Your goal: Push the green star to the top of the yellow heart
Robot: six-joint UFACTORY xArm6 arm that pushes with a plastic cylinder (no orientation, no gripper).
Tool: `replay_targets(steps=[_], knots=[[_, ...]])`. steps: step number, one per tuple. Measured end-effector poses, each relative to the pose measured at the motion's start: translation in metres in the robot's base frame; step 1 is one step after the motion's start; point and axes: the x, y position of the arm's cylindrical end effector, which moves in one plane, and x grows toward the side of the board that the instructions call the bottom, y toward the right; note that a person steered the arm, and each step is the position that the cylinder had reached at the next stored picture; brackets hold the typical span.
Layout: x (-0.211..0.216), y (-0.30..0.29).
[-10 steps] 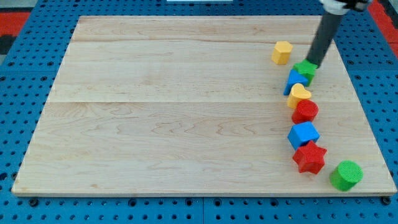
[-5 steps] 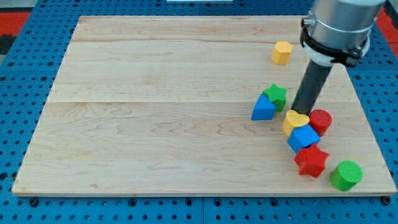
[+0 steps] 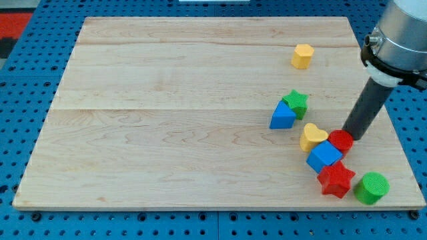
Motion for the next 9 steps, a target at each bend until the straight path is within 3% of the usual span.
replay_targets(steps=[1,2,4,6,8,9], knots=[[-0.051,0.042],[-0.104,0.016],[-0.105,-0.12],[-0.059,-0.109],[-0.055,-0.094],[-0.084,-0.145]])
